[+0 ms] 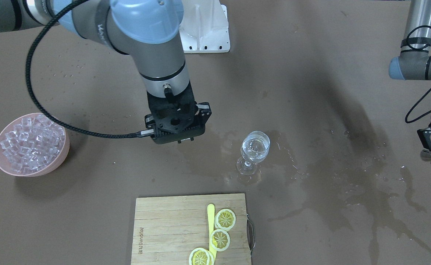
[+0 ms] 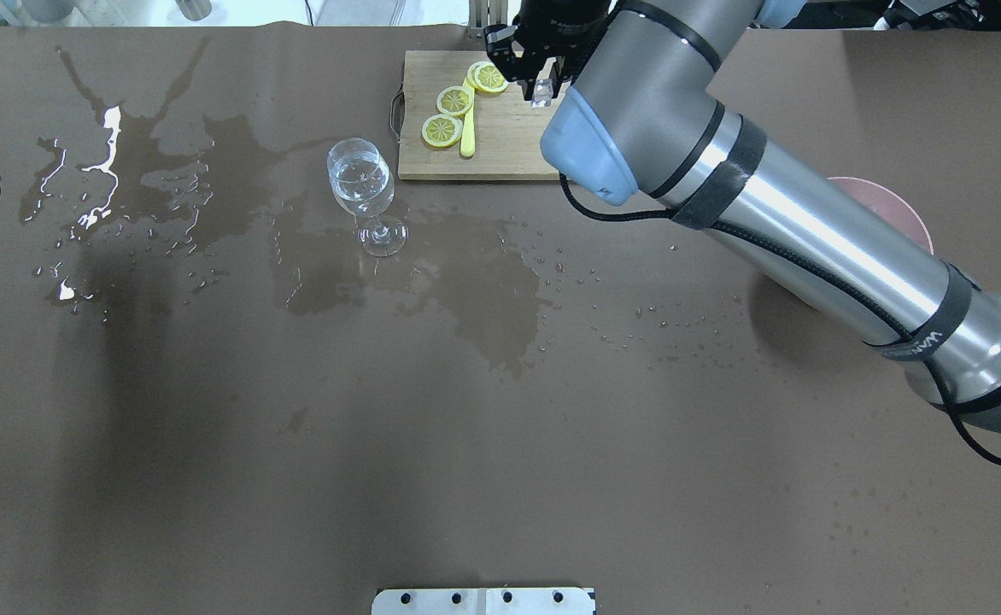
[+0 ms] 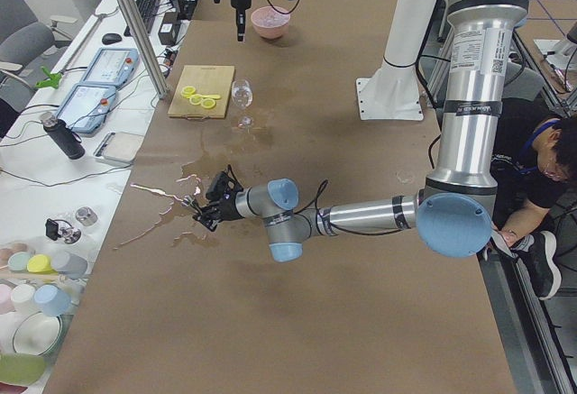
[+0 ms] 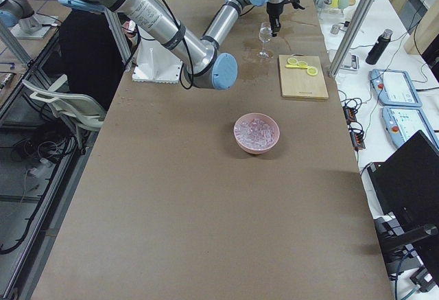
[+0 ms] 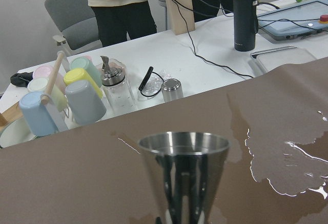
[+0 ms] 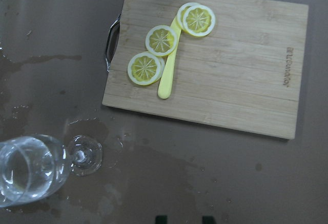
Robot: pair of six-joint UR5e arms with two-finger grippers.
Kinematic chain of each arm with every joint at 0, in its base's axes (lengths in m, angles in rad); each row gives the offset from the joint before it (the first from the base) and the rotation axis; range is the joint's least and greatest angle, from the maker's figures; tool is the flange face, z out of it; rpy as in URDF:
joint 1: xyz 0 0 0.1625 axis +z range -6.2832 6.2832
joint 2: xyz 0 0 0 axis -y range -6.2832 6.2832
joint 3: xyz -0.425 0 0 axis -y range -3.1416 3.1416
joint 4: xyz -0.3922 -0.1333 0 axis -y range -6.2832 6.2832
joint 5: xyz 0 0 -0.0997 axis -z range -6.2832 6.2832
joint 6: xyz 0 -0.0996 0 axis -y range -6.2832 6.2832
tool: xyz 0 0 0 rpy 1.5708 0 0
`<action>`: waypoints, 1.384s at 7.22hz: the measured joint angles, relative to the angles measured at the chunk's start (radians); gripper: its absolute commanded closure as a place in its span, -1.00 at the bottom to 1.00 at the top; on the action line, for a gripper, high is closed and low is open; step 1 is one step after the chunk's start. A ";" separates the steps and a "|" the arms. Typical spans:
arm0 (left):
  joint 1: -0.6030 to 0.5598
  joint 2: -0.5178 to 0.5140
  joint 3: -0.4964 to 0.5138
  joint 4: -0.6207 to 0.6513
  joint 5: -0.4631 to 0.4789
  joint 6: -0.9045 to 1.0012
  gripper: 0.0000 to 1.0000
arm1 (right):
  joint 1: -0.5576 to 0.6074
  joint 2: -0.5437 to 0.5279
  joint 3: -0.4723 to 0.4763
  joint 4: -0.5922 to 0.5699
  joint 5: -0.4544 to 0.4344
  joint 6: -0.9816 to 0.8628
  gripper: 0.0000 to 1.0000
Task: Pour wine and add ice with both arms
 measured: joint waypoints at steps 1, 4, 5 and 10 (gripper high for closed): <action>-0.006 0.015 0.020 -0.053 0.036 -0.005 0.58 | -0.034 0.046 -0.041 0.000 -0.012 0.030 1.00; -0.003 0.023 0.080 -0.187 0.133 -0.032 0.58 | -0.102 0.131 -0.120 0.005 -0.053 0.074 1.00; 0.000 0.021 0.093 -0.204 0.154 -0.044 0.58 | -0.107 0.166 -0.166 0.014 -0.060 0.083 1.00; 0.054 0.010 0.146 -0.209 0.211 -0.133 0.58 | -0.116 0.295 -0.426 0.136 -0.118 0.097 1.00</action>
